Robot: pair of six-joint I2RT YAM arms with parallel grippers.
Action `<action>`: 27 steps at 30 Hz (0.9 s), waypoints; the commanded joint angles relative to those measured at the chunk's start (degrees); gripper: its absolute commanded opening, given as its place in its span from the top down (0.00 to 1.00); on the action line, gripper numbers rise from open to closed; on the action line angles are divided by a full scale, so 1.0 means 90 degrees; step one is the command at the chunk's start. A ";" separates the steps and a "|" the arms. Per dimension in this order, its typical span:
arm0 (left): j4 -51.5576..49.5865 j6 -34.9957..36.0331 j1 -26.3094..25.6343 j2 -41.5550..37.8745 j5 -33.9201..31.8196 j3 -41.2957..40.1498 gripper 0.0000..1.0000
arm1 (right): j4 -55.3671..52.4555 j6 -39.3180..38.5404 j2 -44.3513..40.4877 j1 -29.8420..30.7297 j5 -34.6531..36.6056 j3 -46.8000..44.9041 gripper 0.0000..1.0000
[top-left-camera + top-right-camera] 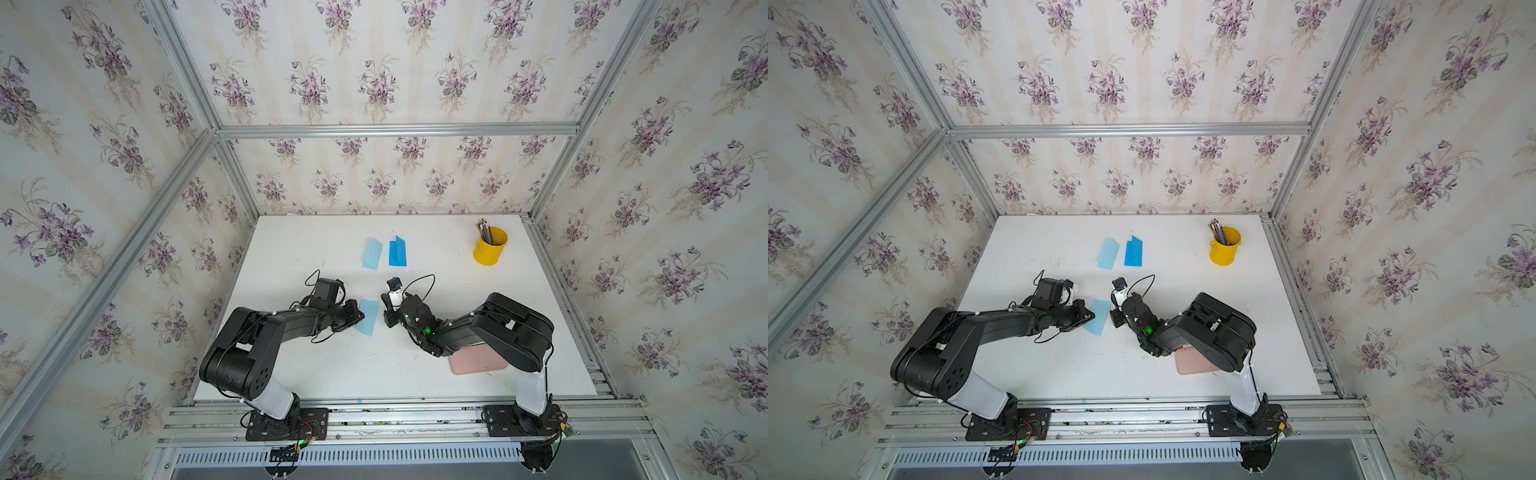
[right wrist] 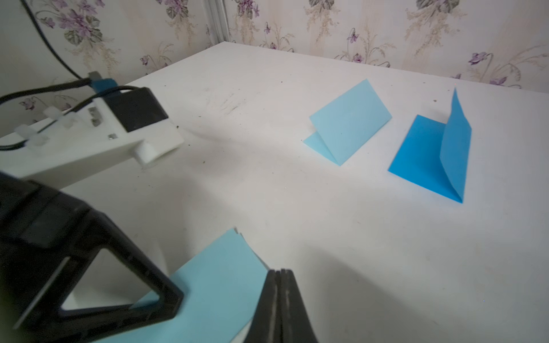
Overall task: Fold the square paper along the opposite sides
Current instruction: Smooth out the paper at the center of the board.
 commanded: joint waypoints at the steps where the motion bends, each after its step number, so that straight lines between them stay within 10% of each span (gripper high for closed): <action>1: -0.0700 -0.0292 0.0013 0.0028 -0.0700 -0.0150 1.00 | 0.0198 -0.0021 0.0210 0.0166 -0.0352 0.0133 1.00; 16: -0.0436 -0.0099 0.0101 0.0028 -0.0432 -0.0280 1.00 | -0.0271 -0.0264 0.0922 0.0297 -0.0860 0.0518 1.00; 27: -0.1996 0.2253 0.0098 0.0308 -0.0437 0.0777 1.00 | -0.0850 -0.0944 0.0482 0.0344 -0.0517 -0.0175 1.00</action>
